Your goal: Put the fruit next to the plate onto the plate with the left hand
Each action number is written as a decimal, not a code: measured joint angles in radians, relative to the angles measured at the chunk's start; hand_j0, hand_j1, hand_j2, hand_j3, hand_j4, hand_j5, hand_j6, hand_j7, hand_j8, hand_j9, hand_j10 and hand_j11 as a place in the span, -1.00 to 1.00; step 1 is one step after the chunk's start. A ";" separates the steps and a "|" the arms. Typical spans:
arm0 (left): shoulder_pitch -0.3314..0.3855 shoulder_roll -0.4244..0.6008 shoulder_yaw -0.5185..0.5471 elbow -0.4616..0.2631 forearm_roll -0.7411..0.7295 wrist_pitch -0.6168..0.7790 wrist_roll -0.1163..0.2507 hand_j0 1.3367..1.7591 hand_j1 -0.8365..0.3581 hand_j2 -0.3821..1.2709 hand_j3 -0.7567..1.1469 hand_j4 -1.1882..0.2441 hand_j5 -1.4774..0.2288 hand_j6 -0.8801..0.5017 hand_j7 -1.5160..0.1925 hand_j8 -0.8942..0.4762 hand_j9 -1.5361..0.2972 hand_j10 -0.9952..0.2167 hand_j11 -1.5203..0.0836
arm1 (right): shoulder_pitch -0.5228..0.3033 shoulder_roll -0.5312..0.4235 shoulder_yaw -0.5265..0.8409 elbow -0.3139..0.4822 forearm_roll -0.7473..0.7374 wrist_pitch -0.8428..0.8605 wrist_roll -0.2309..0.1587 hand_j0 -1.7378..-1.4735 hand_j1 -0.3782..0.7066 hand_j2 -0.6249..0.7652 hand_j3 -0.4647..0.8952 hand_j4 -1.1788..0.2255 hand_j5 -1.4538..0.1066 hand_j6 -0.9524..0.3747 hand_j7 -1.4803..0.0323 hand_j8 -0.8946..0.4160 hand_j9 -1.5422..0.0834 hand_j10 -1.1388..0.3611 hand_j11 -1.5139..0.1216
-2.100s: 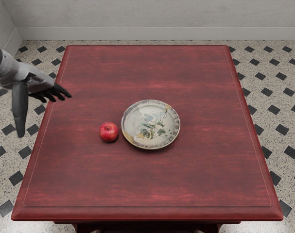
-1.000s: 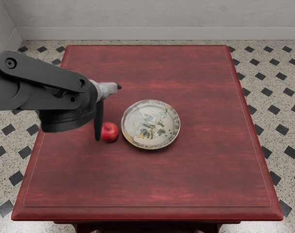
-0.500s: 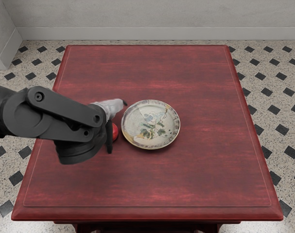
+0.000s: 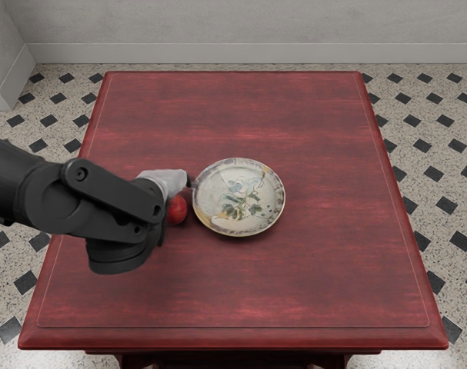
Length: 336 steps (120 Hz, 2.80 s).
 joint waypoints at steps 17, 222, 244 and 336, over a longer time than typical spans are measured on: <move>0.000 -0.003 0.024 0.003 -0.013 0.005 0.005 0.52 0.54 -0.48 -0.20 0.39 0.32 -0.03 0.42 -0.02 0.36 0.28 0.54 | 0.000 0.000 0.000 0.000 0.000 0.000 0.000 -0.40 -0.91 -0.11 -0.32 0.66 0.84 0.41 0.93 0.34 0.87 0.50 0.83; 0.037 -0.115 0.045 0.112 -0.029 0.007 0.006 0.52 0.35 -0.46 -0.20 0.21 0.25 -0.19 0.29 -0.16 0.22 0.12 0.38 | 0.000 0.000 0.000 0.000 0.000 0.000 0.000 -0.40 -0.91 -0.11 -0.32 0.66 0.84 0.41 0.93 0.34 0.87 0.50 0.83; 0.037 -0.115 0.045 0.113 -0.029 0.007 0.006 0.52 0.23 -0.45 -0.20 0.13 0.16 -0.27 0.20 -0.24 0.14 0.02 0.29 | 0.000 0.000 0.000 0.000 0.000 0.000 0.000 -0.40 -0.91 -0.11 -0.32 0.66 0.84 0.41 0.93 0.34 0.87 0.50 0.83; 0.052 -0.066 0.045 0.113 -0.032 0.004 0.007 0.50 -0.12 -0.10 -0.20 -0.16 -0.34 -0.24 -0.30 -0.27 -0.32 -0.47 -0.24 | 0.000 0.000 0.000 0.000 0.000 0.000 0.000 -0.40 -0.91 -0.11 -0.32 0.66 0.84 0.41 0.93 0.34 0.87 0.50 0.83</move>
